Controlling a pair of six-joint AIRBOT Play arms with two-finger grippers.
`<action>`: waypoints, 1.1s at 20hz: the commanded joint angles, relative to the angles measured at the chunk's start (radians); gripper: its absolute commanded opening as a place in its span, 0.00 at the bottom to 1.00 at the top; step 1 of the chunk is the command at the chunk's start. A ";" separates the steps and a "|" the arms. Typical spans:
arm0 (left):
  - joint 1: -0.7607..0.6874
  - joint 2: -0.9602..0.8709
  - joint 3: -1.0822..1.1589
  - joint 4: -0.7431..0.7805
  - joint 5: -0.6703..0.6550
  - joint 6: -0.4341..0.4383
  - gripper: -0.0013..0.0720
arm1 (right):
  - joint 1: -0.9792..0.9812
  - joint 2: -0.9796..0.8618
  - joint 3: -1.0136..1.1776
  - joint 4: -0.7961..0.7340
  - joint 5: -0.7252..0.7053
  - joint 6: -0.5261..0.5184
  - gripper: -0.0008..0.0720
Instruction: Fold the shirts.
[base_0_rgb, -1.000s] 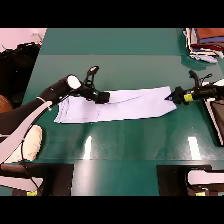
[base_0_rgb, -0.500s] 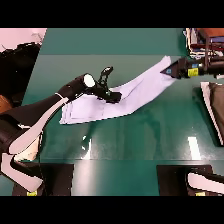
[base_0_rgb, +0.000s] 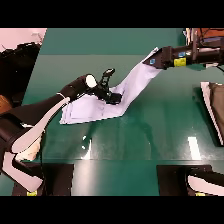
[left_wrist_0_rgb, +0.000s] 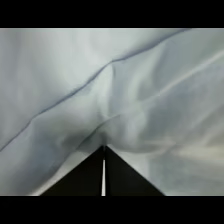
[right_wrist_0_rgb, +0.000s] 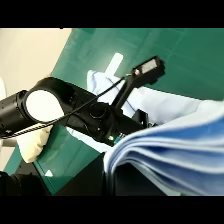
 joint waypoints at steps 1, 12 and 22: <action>0.045 0.037 0.005 0.027 -0.032 0.000 0.05 | 0.074 0.001 0.007 0.001 -0.056 0.000 0.04; 0.552 0.563 0.013 0.297 -0.116 0.008 0.05 | 0.486 -0.364 0.237 0.136 -0.238 -0.121 0.04; 0.657 0.624 0.013 0.309 -0.227 0.029 0.05 | 0.551 -0.594 0.420 0.105 -0.106 -0.090 0.63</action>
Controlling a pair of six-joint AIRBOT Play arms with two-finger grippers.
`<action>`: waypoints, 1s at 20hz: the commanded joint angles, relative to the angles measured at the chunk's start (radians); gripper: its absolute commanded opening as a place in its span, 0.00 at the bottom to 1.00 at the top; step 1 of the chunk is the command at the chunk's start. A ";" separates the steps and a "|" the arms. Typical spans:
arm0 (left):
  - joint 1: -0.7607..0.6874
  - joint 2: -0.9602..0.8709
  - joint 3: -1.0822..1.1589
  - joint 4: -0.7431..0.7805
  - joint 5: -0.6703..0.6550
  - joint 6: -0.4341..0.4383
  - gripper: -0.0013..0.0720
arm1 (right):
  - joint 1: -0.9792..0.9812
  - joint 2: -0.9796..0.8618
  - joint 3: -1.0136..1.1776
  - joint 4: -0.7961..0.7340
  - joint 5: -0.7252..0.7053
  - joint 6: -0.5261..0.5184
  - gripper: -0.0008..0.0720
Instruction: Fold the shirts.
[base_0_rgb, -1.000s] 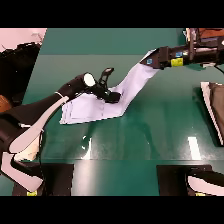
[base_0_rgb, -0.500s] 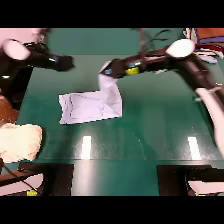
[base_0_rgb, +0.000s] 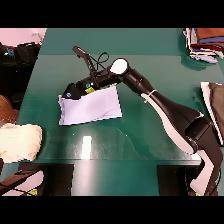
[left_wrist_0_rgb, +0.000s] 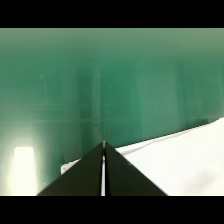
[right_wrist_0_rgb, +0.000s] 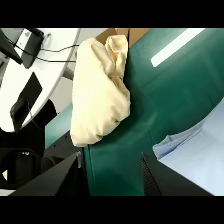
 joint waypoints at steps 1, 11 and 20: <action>0.013 0.009 0.000 0.008 -0.037 0.014 0.05 | -0.076 0.060 -0.110 -0.081 0.087 0.021 0.63; 0.013 0.008 0.000 -0.029 -0.045 0.014 0.05 | -0.425 0.324 -0.756 -0.210 -0.092 0.171 0.88; 0.013 0.007 0.000 -0.049 -0.030 0.014 0.05 | -0.282 0.036 -0.514 -0.036 -0.088 0.169 0.77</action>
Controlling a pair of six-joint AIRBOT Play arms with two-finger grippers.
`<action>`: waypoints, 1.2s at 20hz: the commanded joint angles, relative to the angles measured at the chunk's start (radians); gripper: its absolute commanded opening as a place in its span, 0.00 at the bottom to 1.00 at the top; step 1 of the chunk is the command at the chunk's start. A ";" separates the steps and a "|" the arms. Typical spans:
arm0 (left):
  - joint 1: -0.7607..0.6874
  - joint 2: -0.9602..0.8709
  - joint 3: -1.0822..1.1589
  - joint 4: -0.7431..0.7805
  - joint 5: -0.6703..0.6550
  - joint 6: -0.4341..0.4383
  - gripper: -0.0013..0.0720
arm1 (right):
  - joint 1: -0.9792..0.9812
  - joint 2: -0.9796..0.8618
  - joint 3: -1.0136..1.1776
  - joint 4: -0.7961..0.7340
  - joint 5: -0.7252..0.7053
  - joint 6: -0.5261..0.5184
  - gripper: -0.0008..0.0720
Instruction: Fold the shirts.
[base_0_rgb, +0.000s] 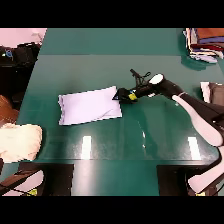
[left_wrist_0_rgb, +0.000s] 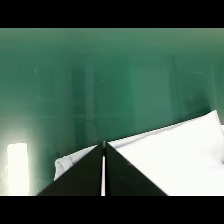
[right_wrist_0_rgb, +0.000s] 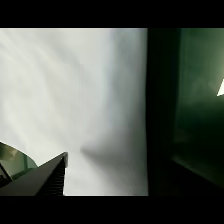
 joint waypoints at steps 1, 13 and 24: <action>0.000 0.000 0.000 -0.014 -0.006 0.000 0.05 | 0.069 -0.121 0.134 0.069 0.026 0.002 0.76; -0.253 0.000 0.000 -0.043 -0.004 0.010 0.05 | -0.051 0.008 0.304 -0.121 0.104 0.002 0.04; -0.343 0.000 0.000 -0.090 0.024 -0.015 0.05 | -0.847 0.452 -0.016 -0.257 0.025 0.020 0.04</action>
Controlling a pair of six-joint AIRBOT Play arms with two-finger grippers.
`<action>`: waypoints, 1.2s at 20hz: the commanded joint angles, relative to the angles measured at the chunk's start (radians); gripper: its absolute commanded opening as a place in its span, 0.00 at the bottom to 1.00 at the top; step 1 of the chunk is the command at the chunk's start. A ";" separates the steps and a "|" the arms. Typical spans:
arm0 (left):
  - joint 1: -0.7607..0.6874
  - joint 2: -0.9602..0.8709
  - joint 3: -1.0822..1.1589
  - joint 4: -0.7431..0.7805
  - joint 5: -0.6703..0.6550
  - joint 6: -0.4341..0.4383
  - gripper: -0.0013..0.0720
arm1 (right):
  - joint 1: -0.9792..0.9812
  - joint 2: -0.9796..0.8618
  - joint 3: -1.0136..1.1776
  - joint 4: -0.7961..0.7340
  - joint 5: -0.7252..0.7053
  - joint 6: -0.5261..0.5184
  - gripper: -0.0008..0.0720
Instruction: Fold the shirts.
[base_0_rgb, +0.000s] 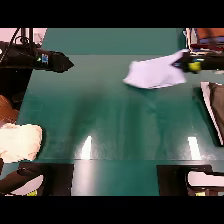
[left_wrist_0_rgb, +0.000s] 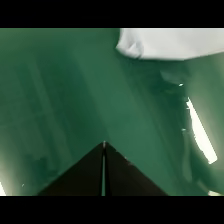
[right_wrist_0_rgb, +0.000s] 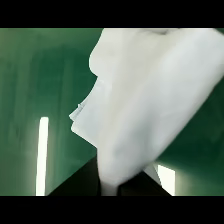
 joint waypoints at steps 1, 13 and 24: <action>-0.009 0.000 0.000 -0.023 0.020 -0.026 0.05 | -0.286 0.096 -0.078 -0.021 -0.054 0.002 0.04; -0.009 -0.001 0.000 -0.041 0.061 -0.043 0.05 | -0.573 0.097 0.098 0.097 -0.089 -0.039 0.04; -0.009 -0.001 0.000 -0.041 0.060 -0.031 0.05 | -0.742 0.114 0.270 -0.055 0.293 0.014 0.04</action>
